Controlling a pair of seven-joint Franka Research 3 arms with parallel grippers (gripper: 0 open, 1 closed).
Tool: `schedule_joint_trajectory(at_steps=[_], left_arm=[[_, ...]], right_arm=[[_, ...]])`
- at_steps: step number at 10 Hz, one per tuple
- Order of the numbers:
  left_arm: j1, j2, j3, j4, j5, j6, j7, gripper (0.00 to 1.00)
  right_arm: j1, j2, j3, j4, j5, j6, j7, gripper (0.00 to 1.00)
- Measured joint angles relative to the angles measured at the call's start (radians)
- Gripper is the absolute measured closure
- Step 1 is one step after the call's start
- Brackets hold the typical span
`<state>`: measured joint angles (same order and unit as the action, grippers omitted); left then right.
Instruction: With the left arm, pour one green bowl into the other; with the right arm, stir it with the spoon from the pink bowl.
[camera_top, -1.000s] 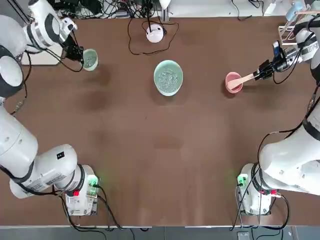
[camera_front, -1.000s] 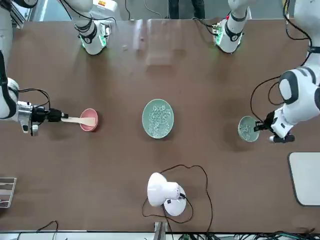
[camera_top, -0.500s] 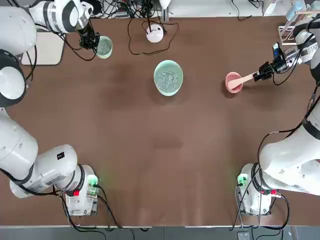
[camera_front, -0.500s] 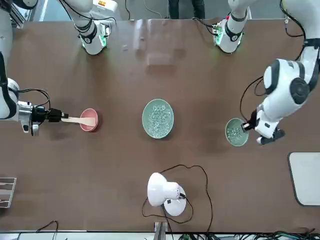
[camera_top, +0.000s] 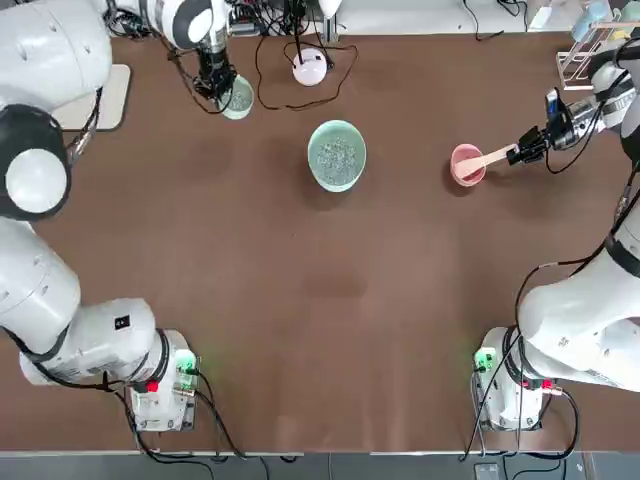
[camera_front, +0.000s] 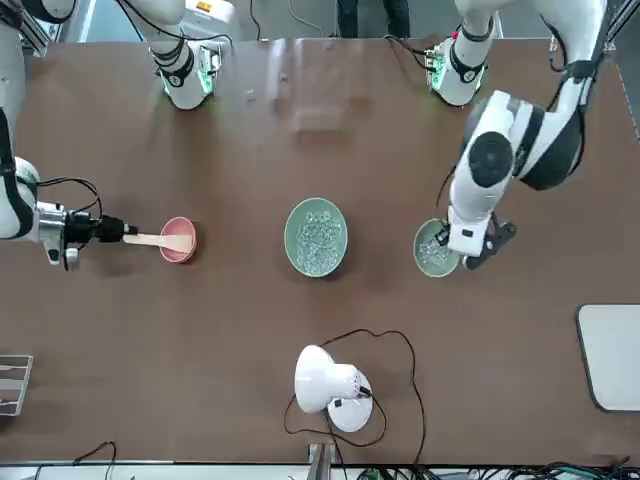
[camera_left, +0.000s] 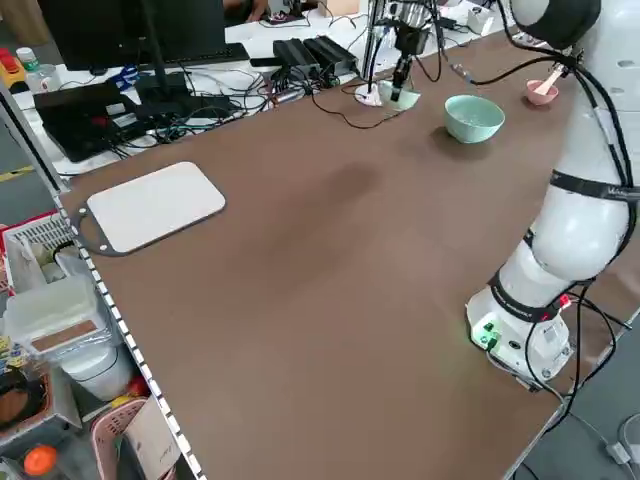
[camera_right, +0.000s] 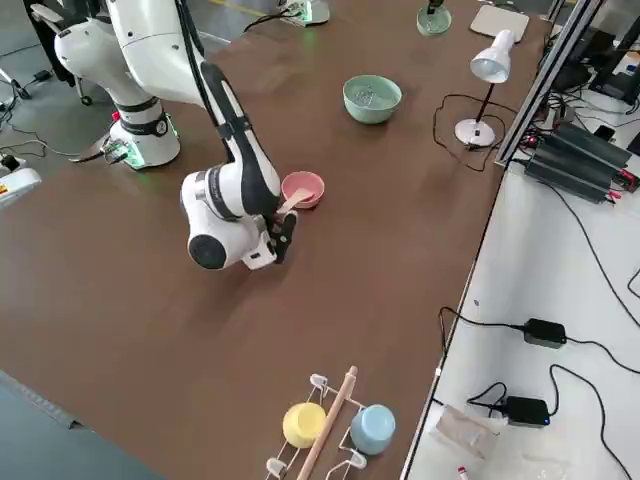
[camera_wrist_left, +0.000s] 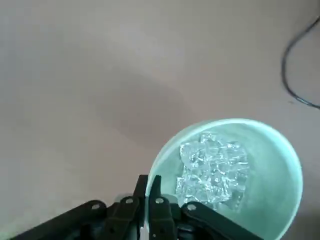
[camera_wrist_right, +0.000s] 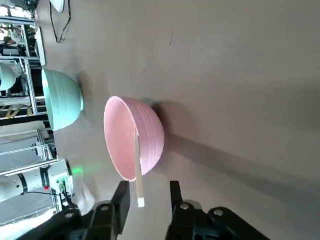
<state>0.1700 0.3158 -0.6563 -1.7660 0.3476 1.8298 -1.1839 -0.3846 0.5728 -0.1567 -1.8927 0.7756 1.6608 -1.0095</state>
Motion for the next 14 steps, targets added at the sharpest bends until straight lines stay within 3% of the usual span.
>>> schedule_joint_trajectory(at_steps=[2, 6, 9, 10, 13, 14], left_arm=[[-0.090, 0.060, 0.002, 0.095, 0.041, -0.084, -0.139, 0.96], [-0.278, 0.110, 0.006, 0.171, 0.170, -0.123, -0.452, 0.96], [-0.457, 0.235, 0.048, 0.297, 0.331, -0.261, -0.592, 0.96], [-0.561, 0.282, 0.118, 0.324, 0.361, -0.290, -0.632, 0.96], [-0.928, 0.355, 0.484, 0.442, 0.371, -0.356, -0.649, 0.96], [-1.009, 0.357, 0.564, 0.459, 0.371, -0.366, -0.649, 0.96]], right_arm=[[0.000, 0.001, 0.001, 0.002, 0.032, -0.004, 0.000, 0.60], [0.000, 0.001, 0.003, 0.006, 0.045, -0.004, -0.001, 0.65], [0.000, 0.002, 0.004, 0.010, 0.045, -0.005, -0.001, 0.70], [0.000, 0.002, 0.005, 0.010, 0.045, -0.005, -0.002, 0.70], [0.000, 0.003, 0.006, 0.012, 0.046, -0.005, -0.006, 0.80], [0.000, 0.003, 0.006, 0.012, 0.046, -0.005, -0.007, 0.81]])
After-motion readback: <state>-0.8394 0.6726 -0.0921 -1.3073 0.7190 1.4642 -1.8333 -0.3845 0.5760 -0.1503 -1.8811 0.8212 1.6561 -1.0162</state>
